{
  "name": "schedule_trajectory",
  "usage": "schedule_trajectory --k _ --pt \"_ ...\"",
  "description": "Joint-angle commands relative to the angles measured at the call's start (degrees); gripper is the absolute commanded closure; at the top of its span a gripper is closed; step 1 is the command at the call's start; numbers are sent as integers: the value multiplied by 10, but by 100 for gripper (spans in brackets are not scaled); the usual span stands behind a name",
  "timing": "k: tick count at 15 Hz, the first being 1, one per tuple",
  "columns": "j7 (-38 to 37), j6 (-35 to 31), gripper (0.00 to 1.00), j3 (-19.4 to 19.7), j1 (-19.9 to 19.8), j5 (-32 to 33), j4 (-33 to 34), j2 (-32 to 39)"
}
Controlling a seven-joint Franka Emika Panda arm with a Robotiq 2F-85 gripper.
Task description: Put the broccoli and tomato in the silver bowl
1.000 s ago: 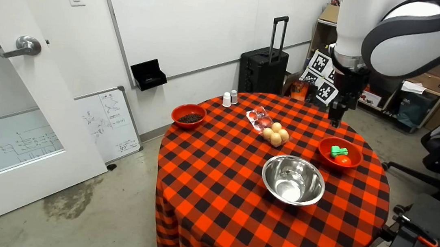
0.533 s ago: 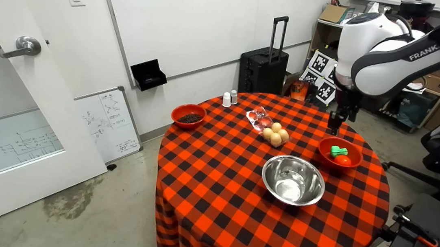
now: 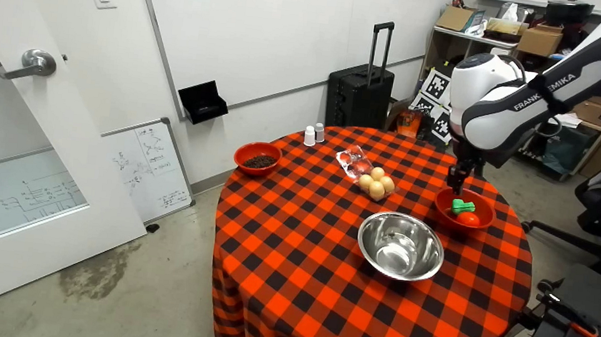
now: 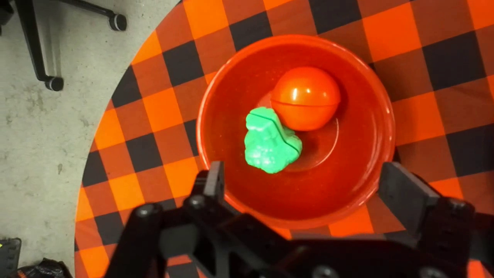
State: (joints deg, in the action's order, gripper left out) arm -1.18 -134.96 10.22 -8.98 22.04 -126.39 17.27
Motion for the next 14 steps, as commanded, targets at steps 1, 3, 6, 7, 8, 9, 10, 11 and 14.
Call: schedule_trajectory --k 1,3,6,7,8,9,10,11,14 --pt "-1 5 0 8 5 0 54 57" --pt "-2 7 0 8 7 -4 69 76" --pt "0 9 0 9 8 -6 78 97" --pt "0 10 0 9 8 -7 79 102" --pt "-1 11 0 10 8 -8 78 108" --pt "-3 12 0 11 8 -9 78 113" --pt "-9 11 0 13 10 -7 79 119" --pt "-14 10 0 16 11 -4 79 124" --pt "-39 4 0 25 18 3 86 143"
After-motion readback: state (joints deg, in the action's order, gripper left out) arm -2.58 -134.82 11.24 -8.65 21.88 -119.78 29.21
